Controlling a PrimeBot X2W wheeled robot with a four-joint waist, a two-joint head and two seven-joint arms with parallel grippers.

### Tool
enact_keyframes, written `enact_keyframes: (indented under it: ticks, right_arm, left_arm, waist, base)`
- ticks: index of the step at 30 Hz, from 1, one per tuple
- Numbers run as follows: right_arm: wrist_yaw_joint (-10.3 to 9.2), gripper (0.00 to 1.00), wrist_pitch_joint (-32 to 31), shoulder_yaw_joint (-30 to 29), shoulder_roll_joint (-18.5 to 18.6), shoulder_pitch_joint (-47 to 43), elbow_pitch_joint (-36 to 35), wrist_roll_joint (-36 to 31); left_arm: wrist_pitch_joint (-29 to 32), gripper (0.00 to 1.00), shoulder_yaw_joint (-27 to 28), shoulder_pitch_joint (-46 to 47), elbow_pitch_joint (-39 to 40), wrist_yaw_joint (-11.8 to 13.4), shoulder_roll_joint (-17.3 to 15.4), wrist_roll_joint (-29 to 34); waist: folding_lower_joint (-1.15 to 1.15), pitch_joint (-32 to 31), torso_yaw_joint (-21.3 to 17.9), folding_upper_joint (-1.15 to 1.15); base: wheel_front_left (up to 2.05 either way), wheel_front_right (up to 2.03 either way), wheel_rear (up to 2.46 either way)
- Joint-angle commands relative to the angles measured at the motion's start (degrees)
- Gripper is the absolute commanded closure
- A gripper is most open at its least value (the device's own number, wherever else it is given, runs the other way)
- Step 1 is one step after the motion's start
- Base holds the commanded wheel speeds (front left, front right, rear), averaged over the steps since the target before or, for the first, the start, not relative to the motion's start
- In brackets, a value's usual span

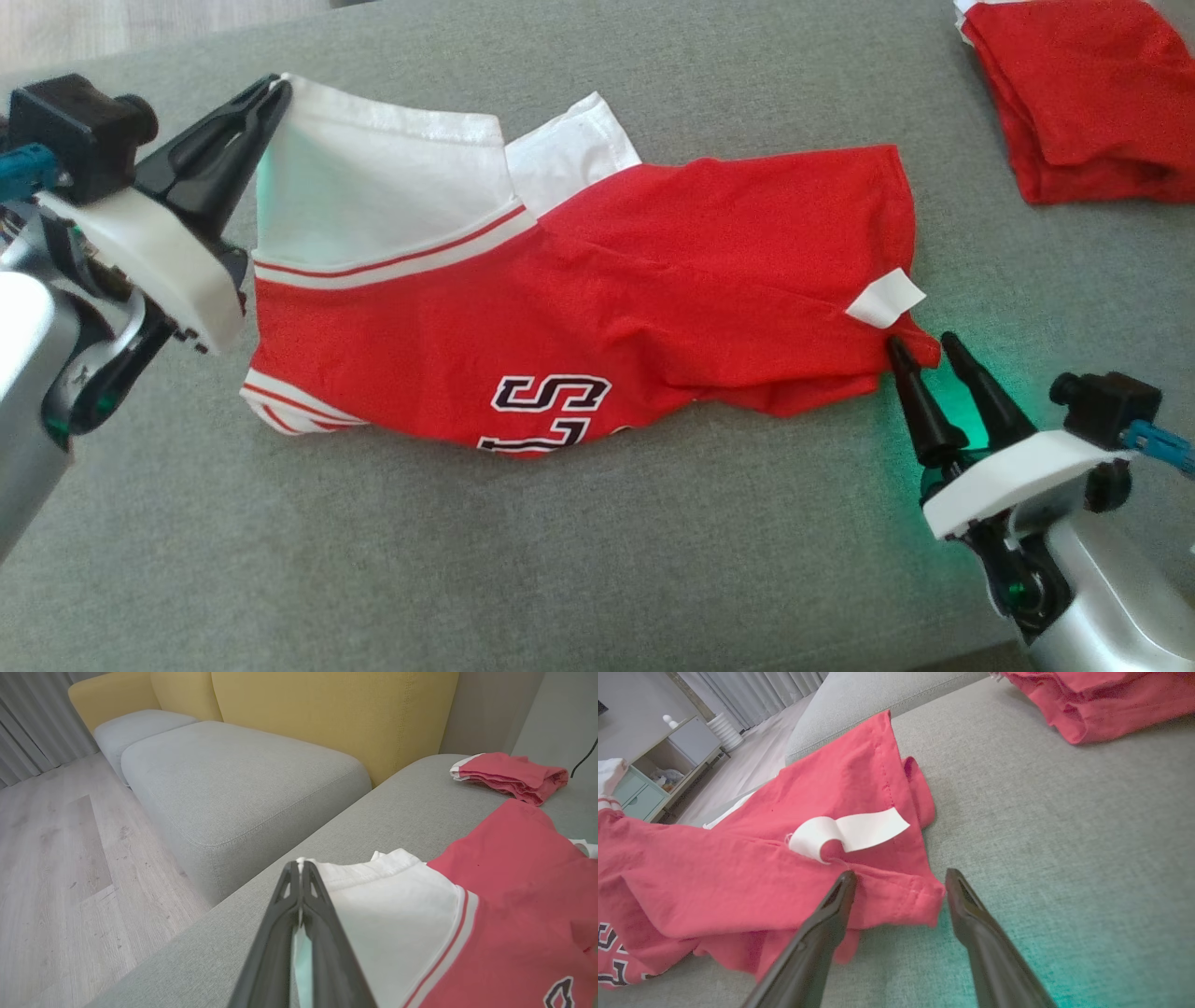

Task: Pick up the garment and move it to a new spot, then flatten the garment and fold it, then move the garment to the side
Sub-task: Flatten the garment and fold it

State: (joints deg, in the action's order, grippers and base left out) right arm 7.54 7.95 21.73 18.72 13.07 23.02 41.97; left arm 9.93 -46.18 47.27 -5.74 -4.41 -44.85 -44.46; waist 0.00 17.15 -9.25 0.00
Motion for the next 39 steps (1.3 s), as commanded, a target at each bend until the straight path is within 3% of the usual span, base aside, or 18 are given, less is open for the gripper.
enact_keyframes:
  ticks: [1,15,20,23,26,28,39]
  right_arm:
    - [-0.05,0.0,-0.2,1.3,1.3,0.1,-1.2,1.1]
    - [-0.05,0.11,0.5,4.0,2.9,1.8,1.4,3.6]
    - [-0.05,0.34,1.3,4.6,3.2,2.5,2.0,3.4]
    - [-0.05,0.62,1.8,4.9,3.4,2.9,2.2,3.3]
    - [-0.05,0.8,2.6,5.0,3.7,3.3,2.4,2.8]
    - [-0.05,1.0,3.3,5.0,4.0,3.5,2.5,2.2]
    - [-0.05,1.0,6.1,2.1,7.4,4.9,-0.9,-2.6]
  left_arm:
    - [-0.3,1.0,3.6,1.4,1.4,0.6,-3.3,-0.3]
    - [0.4,1.0,3.4,0.8,2.2,1.0,-4.7,-0.8]
    - [0.5,1.0,3.3,0.8,2.3,1.0,-4.9,-0.9]
    - [0.6,1.0,3.3,0.7,2.4,1.1,-5.1,-1.0]
    - [0.6,1.0,3.3,0.6,2.5,1.3,-5.2,-1.1]
    - [0.4,1.0,3.2,0.6,2.5,1.3,-5.2,-1.1]
    - [-6.3,1.0,4.6,0.7,3.3,1.2,-5.2,0.9]
  waist:
    - [0.0,0.0,0.1,0.0]
    - [0.0,0.7,0.8,0.0]
    - [0.0,0.8,1.0,0.0]
    - [0.0,0.8,0.9,0.0]
    - [0.0,0.8,0.9,0.0]
    - [0.0,0.7,0.9,0.0]
    - [0.0,-3.1,0.9,0.0]
  base:
    - [0.0,0.0,0.0]
    - [0.0,0.0,0.0]
    - [0.0,0.0,0.0]
    - [0.0,0.0,0.0]
    - [0.0,0.0,0.0]
    - [0.0,0.0,0.0]
    - [0.0,0.0,0.0]
